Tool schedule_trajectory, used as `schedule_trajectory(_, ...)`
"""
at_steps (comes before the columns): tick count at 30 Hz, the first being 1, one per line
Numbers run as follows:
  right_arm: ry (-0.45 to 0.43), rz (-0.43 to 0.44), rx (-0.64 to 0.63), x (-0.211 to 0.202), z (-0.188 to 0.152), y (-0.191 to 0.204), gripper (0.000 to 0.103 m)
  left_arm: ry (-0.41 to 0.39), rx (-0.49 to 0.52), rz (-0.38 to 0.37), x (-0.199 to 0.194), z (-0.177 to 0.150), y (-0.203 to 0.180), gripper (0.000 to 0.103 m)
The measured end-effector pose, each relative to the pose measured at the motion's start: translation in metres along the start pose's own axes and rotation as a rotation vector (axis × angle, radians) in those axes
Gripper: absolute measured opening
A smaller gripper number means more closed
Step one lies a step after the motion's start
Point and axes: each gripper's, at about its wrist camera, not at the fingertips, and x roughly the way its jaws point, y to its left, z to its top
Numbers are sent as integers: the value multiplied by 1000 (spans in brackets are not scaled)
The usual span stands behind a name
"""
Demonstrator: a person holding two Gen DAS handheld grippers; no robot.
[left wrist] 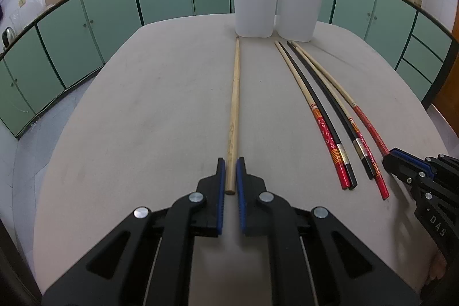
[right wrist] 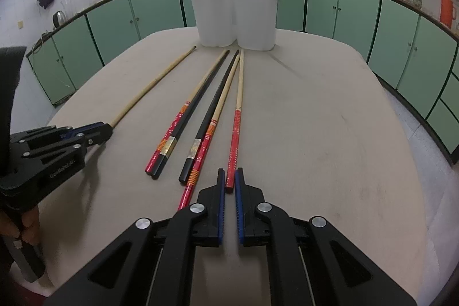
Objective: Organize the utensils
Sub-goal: 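Grasp another wooden chopstick with the left tool while the right tool grasps a red chopstick, then lift both chopsticks over the white holder and open both tools to drop them in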
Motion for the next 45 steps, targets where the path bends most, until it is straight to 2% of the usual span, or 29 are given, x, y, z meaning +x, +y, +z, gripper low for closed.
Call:
schedule_trajectory(4,-26,2,6,-12,4,-7,6,-3,8,-21,-7,4,2,7)
schedule_trajectory(8,-68,-11,2,-33,16,-16,6,-52,44,-8,-28,16,3,7)
schedule_trajectory(17,-190,-32,-35,-87,58,-29,6,-258,89,-13,-103,62,4,6)
schedule_trajectory(26,-278,16,-69,-130,111,-32,6,-381,81,-84,-145,105,2,6)
schedule_trajectory(34,-287,63,-107,-142,142,-33,6,-406,77,-151,-152,125,-3,6)
schedule_trajectory(45,-331,82,-106,-157,159,-33,6,-446,78,-163,-165,132,-1,6)
